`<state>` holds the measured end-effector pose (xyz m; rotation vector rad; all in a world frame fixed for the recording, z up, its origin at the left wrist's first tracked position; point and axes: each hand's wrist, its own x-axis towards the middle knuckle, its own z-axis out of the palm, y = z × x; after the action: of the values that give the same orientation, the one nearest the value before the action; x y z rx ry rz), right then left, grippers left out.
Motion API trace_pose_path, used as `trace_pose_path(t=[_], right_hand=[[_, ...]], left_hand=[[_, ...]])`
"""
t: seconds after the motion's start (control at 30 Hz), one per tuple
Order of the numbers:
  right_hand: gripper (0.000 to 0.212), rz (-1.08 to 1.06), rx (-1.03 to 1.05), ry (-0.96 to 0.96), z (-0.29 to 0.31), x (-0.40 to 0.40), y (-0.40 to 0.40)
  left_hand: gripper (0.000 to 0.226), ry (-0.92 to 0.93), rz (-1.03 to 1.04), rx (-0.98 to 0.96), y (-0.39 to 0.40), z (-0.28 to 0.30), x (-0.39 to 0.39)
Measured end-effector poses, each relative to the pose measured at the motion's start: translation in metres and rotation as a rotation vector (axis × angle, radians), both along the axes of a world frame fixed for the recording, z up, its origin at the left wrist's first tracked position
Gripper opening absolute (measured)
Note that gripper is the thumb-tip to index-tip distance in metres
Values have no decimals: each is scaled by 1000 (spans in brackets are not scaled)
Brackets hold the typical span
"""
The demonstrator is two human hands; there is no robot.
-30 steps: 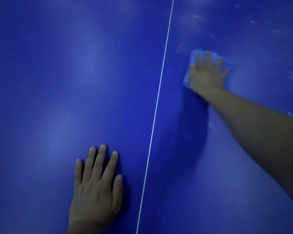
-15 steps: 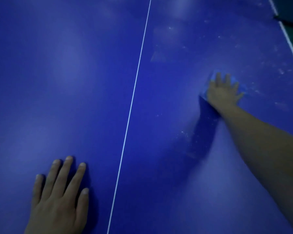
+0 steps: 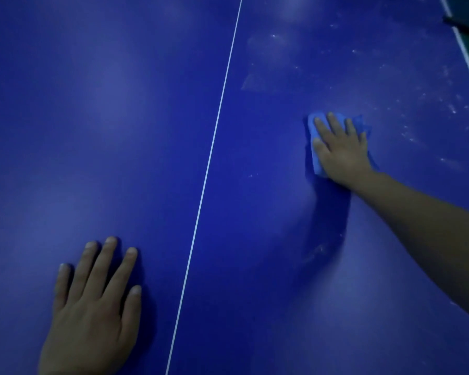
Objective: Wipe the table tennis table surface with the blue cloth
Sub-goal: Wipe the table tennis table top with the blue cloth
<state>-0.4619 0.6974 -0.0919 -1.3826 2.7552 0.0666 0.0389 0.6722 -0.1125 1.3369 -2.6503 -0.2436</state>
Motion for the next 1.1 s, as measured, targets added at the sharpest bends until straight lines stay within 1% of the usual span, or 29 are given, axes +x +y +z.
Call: trace_pose_path(t=[0.03, 0.07, 0.1, 0.13, 0.2, 0.23, 0.27, 0.3, 0.33, 0.37, 0.4, 0.43, 0.5, 0.53, 0.57, 0.6, 0.63, 0.7, 0.77, 0.8, 0.83, 0.87, 0.9, 0.93, 0.97, 1.0, 1.03, 1.07, 1.1], right_hand=[[71, -3, -21, -34, 0, 1, -12], [71, 71, -21, -36, -1, 13, -19], [69, 199, -16, -7, -3, 33, -21], [65, 374, -22, 14, -5, 58, -14], [55, 833, -26, 20, -5, 115, 27], [52, 1069, -7, -26, -4, 146, 59], [50, 1259, 42, -115, 1, 167, 87], [50, 1390, 69, -167, 3, 172, 105], [50, 1466, 91, -174, 6, 162, 105], [49, 1464, 84, -111, 4, 142, 92], [49, 1348, 57, -24, -2, 119, 69], [51, 1116, 34, 9, -8, 94, 43], [59, 574, -27, 37, -2, 51, -3], [63, 366, -40, 25, 1, 39, -15], [67, 260, -49, 35, 3, 37, -18], [67, 234, -66, 53, 1, 45, -18], [63, 297, -89, 94, -2, 60, -11], [56, 603, -98, 104, -9, 104, 27], [53, 968, -44, -34, -13, 139, 78], [52, 1094, 14, -71, -11, 135, 88], [52, 1134, 30, -46, -10, 119, 85], [53, 1058, 17, 45, -10, 95, 72], [54, 851, -13, 85, -12, 67, 57], [55, 562, -41, 107, -9, 41, 39], [57, 272, -55, 76, -6, 21, 25], [59, 51, -63, 21, -1, 14, 17], [58, -44, -65, -9, -1, 21, 19], [57, 3, -85, 36, -1, 43, 29], [57, 150, -108, 80, -3, 71, 47]], left_hand=[[62, -16, -4, 18, 0, 0, 1], [62, -27, -4, 39, 0, 0, 1], [62, -37, -3, 52, -2, 1, 2], [62, -48, -5, 56, -2, 1, 3], [63, -51, -6, 64, -1, 1, 4], [64, -45, -3, 66, -1, 1, 5], [64, -43, -3, 63, -2, 2, 5], [63, -42, -3, 62, -2, 2, 4], [62, -39, 0, 67, -3, 2, 3], [62, -36, 3, 74, -3, 3, 2], [62, -36, 6, 75, -3, 4, 3], [62, -38, 8, 74, -3, 4, 4], [62, -38, 6, 77, -2, 4, 5], [62, -35, 8, 80, -1, 3, 6], [62, -36, 11, 81, -2, 3, 5], [62, -48, 10, 83, -2, 4, 5], [63, -61, 7, 89, -1, 4, 5], [63, -57, 5, 99, -2, 4, 6], [62, -51, 8, 90, -1, 3, 5], [62, -50, 11, 84, -1, 3, 5], [62, -46, 13, 81, -1, 3, 4], [62, -42, 11, 78, -1, 3, 4], [62, -42, 7, 76, -2, 2, 4], [62, -47, 6, 72, -2, 2, 5], [62, -51, 7, 68, -2, 2, 5], [62, -51, 10, 64, -1, 2, 5], [62, -49, 11, 59, 0, 2, 5], [62, -45, 9, 57, 0, 2, 4], [62, -40, 6, 59, -1, 2, 4]])
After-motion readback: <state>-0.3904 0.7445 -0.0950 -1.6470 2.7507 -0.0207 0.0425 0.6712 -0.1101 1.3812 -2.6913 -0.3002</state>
